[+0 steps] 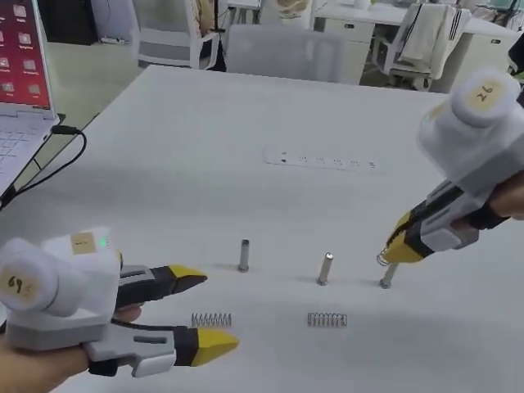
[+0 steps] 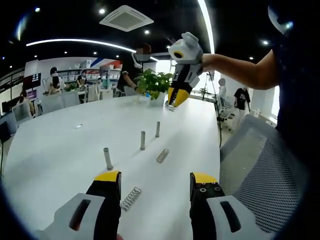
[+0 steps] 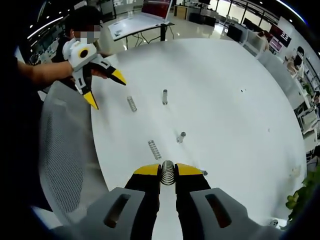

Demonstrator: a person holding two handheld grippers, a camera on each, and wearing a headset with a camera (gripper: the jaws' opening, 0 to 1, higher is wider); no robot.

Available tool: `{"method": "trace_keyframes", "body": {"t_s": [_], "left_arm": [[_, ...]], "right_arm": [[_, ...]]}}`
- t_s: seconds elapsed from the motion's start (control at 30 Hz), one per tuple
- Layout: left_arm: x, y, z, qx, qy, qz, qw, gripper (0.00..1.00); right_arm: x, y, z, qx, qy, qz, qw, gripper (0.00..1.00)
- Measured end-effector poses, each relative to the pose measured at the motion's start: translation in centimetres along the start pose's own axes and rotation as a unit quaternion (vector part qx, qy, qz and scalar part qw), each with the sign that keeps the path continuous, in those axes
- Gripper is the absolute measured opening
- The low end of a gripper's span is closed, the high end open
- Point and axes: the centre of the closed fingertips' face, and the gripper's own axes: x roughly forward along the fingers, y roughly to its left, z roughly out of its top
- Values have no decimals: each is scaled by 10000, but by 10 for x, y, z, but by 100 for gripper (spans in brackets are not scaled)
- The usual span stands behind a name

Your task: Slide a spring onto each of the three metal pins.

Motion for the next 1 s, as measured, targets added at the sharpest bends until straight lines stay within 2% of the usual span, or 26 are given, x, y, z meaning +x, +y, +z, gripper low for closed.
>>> {"method": "trace_keyframes", "body": {"t_s": [0.4, 0.8, 1.0], "left_arm": [[-2, 2, 0, -4, -24, 37, 10000, 50], [-2, 0, 1, 8, -27, 55, 10000, 50], [-2, 0, 3, 19, -32, 76, 10000, 50]], "right_arm": [[7, -36, -15, 113, 321, -253, 9991, 8], [27, -59, -33, 355, 678, -226, 9968, 9], [36, -66, -37, 512, 706, -165, 9961, 9]]}}
